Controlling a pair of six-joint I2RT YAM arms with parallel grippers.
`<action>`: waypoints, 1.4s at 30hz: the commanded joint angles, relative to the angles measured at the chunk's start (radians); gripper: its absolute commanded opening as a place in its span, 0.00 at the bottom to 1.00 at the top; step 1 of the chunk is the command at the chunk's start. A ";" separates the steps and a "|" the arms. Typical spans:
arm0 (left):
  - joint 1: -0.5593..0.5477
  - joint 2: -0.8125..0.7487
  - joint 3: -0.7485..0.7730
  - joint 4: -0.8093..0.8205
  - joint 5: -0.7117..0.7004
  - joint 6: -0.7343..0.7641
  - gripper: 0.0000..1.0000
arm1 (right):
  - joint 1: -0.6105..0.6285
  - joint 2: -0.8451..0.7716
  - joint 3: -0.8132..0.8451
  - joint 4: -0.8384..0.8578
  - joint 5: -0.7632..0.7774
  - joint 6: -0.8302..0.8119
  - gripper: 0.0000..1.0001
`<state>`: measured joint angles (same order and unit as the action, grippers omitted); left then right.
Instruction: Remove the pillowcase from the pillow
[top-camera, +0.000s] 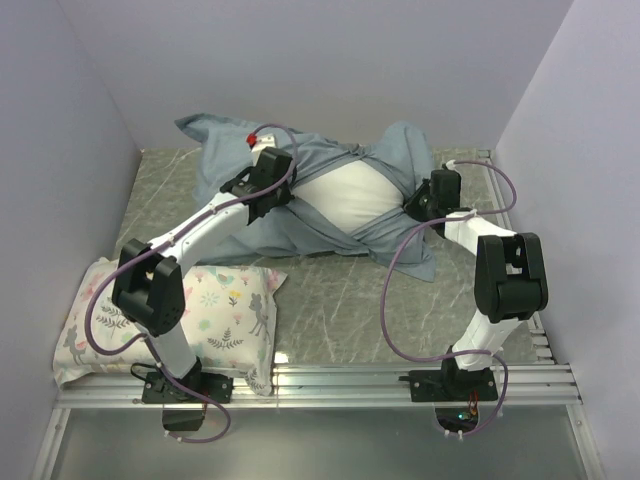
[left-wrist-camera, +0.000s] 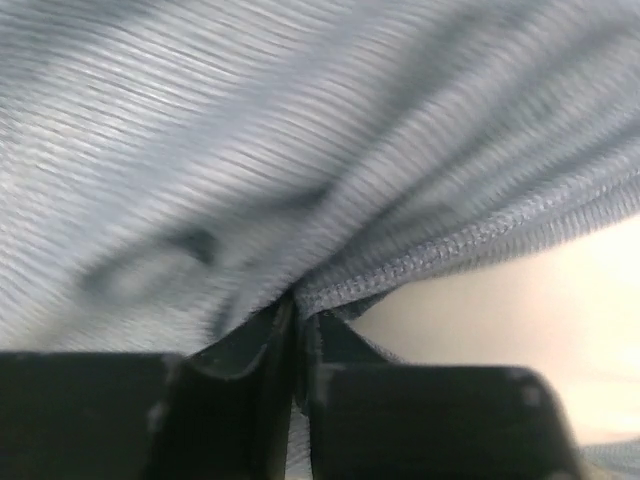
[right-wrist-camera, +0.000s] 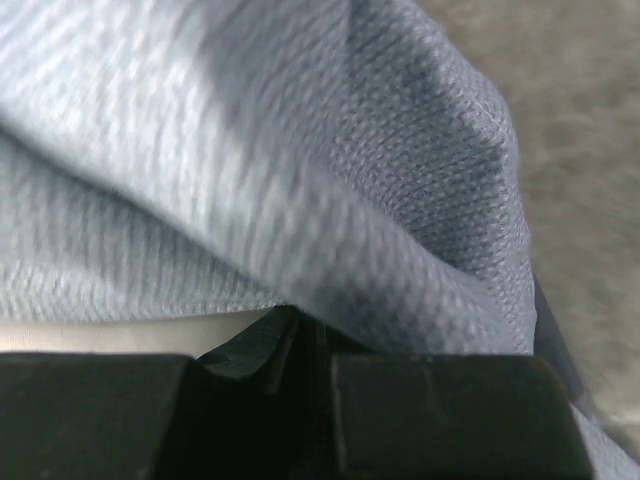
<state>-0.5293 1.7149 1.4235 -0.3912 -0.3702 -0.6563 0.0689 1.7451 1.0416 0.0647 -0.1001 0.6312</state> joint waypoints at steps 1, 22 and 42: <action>-0.052 0.041 0.122 -0.126 -0.032 0.075 0.15 | 0.023 0.028 -0.071 0.062 -0.161 0.032 0.11; -0.327 0.221 0.650 -0.255 -0.088 0.230 0.83 | 0.051 -0.073 -0.109 0.070 -0.148 0.013 0.10; -0.318 0.460 0.666 -0.202 -0.032 0.093 0.98 | 0.060 -0.124 -0.127 0.078 -0.151 0.038 0.07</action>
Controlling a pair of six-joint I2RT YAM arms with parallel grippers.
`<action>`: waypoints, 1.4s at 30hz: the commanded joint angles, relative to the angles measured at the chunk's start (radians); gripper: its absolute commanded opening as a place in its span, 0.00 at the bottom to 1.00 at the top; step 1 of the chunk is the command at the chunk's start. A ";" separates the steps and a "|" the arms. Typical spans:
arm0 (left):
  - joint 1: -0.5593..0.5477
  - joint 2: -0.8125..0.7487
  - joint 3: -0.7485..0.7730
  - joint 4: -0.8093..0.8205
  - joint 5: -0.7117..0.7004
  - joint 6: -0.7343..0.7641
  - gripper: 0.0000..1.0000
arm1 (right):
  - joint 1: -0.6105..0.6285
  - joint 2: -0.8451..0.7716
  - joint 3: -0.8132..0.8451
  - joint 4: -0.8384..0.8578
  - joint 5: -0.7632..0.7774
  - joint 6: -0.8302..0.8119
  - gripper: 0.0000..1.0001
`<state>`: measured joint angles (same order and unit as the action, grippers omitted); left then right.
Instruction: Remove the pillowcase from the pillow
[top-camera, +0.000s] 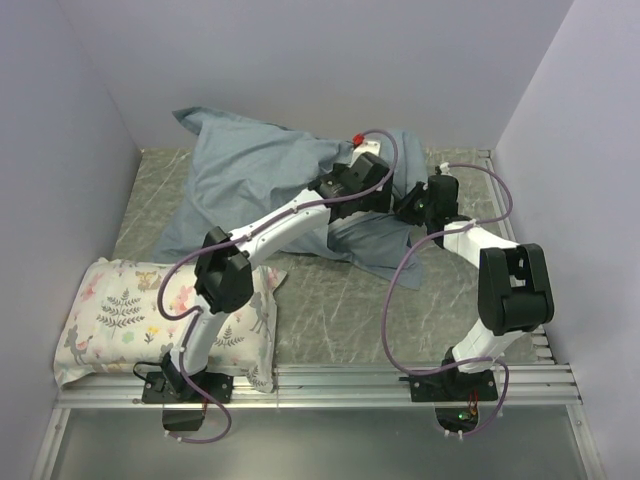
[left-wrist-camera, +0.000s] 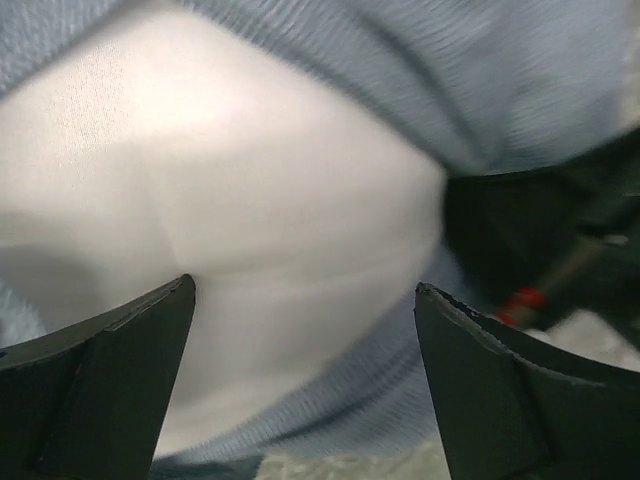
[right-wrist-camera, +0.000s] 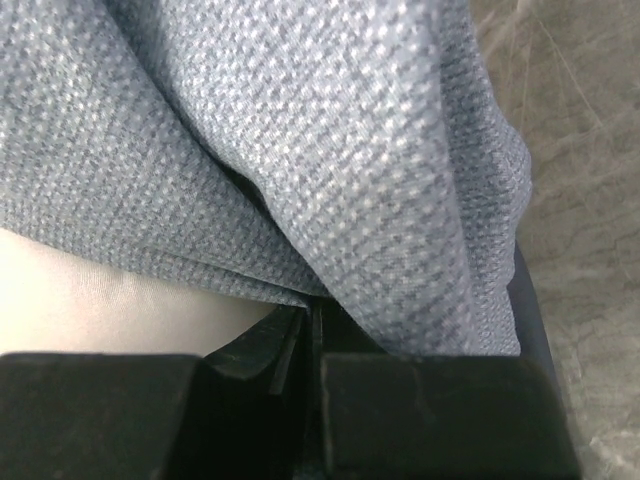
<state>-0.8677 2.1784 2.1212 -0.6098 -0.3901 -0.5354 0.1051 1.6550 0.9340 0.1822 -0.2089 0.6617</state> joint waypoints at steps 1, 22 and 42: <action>0.024 -0.003 -0.043 0.022 -0.006 -0.023 0.98 | 0.024 -0.029 -0.020 -0.036 -0.058 0.009 0.07; 0.134 0.218 0.095 -0.004 0.154 -0.032 0.27 | 0.149 -0.123 -0.003 -0.119 -0.023 -0.079 0.44; 0.321 -0.028 0.089 0.099 0.098 -0.156 0.00 | 0.252 -0.305 -0.228 -0.250 0.161 -0.100 0.04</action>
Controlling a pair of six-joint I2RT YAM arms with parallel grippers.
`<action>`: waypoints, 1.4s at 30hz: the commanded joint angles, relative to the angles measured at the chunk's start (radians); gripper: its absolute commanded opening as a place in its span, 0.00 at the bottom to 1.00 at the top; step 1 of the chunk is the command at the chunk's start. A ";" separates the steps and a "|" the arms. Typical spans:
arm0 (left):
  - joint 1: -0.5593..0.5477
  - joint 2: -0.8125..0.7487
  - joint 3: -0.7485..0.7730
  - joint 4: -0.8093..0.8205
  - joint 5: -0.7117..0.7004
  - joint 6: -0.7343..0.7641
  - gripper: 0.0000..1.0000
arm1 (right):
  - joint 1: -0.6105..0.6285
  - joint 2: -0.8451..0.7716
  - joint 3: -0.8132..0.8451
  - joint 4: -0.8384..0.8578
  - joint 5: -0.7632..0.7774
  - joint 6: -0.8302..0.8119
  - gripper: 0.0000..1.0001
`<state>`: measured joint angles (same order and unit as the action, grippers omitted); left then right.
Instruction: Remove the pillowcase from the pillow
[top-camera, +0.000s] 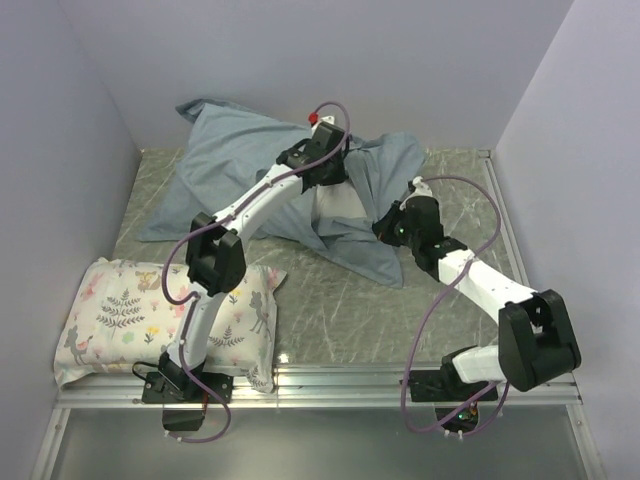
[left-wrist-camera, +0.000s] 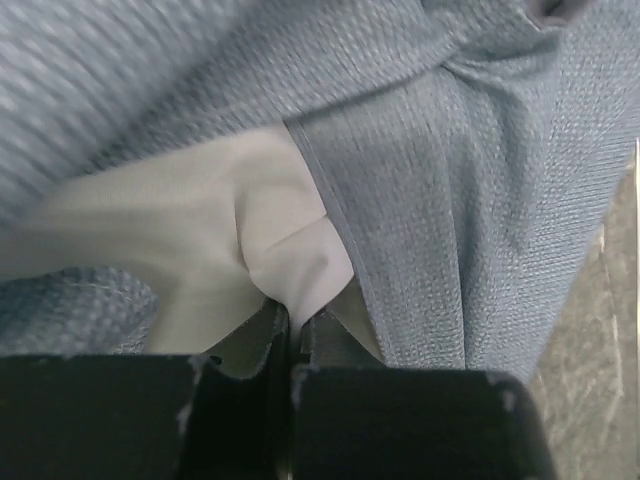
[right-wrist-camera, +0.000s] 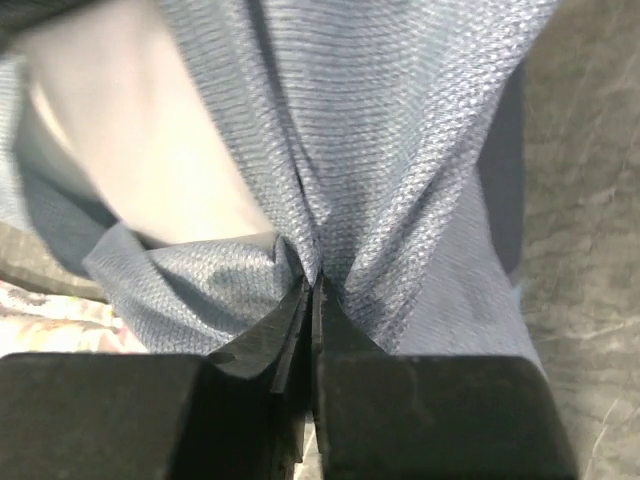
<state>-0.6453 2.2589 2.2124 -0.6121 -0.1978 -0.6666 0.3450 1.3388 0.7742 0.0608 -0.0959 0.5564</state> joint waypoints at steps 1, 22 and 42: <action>0.104 -0.120 -0.003 0.106 -0.083 -0.025 0.00 | 0.009 0.017 -0.073 -0.130 0.061 0.013 0.02; 0.220 -0.233 0.067 0.029 0.150 -0.027 0.00 | 0.029 0.065 -0.159 0.010 0.249 0.094 0.00; 0.216 -0.275 -0.063 0.110 0.182 -0.059 0.00 | 0.250 -0.226 -0.178 0.059 0.278 0.019 0.72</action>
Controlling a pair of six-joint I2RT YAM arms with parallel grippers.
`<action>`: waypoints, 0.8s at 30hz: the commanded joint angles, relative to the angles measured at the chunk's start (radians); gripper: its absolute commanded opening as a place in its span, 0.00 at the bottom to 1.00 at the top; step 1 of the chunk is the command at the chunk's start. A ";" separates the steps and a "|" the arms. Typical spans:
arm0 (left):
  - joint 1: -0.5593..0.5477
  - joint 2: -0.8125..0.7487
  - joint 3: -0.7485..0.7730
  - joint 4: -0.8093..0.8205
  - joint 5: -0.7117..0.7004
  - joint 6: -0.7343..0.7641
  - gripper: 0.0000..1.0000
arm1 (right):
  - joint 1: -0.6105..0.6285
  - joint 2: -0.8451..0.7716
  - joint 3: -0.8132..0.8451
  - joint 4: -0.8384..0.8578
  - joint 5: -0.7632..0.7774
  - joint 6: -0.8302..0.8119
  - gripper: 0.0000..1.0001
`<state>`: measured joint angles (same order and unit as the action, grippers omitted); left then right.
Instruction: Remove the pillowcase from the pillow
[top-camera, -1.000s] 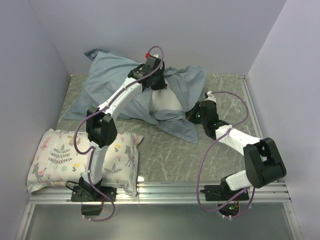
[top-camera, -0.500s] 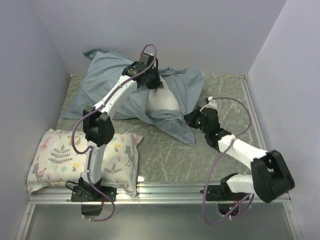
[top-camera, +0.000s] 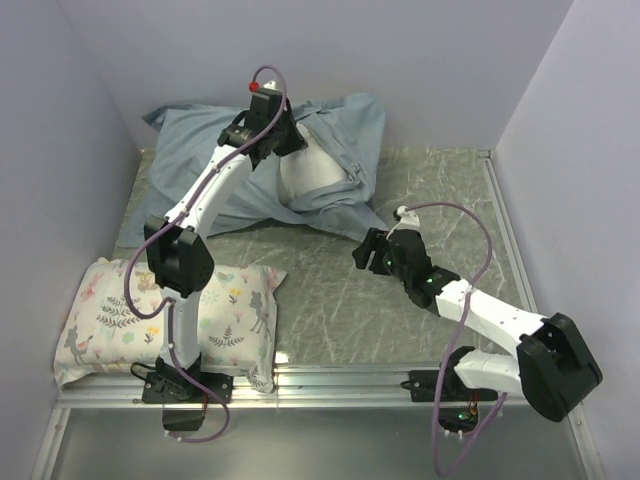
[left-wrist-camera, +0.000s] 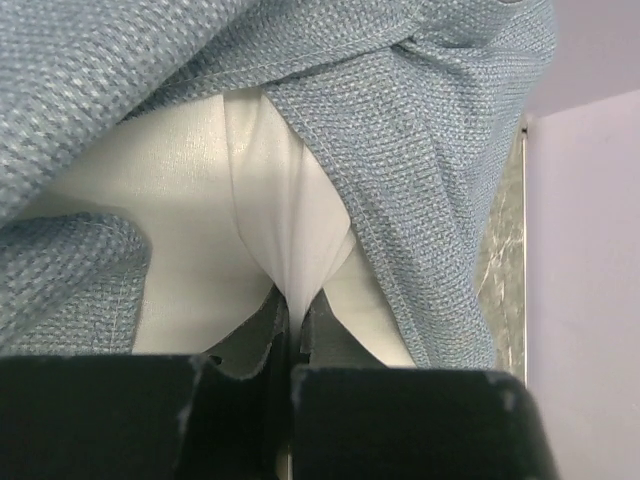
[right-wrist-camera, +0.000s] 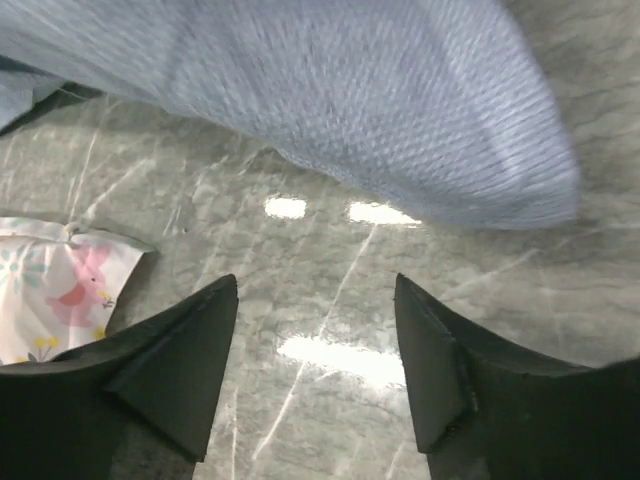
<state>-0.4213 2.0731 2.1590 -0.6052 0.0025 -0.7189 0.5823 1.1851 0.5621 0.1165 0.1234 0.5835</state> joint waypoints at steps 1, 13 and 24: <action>-0.007 -0.094 -0.016 0.105 -0.018 -0.007 0.00 | 0.014 -0.084 0.044 0.000 0.079 -0.017 0.74; -0.030 -0.113 -0.028 0.107 -0.010 -0.005 0.00 | 0.019 0.114 0.246 0.008 0.048 -0.168 0.82; -0.030 -0.136 -0.028 0.090 0.001 0.016 0.00 | 0.010 0.197 0.234 -0.049 0.198 -0.103 0.02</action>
<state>-0.4469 2.0556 2.0979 -0.6010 0.0010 -0.7151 0.5930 1.3907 0.7845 0.0742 0.2283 0.4553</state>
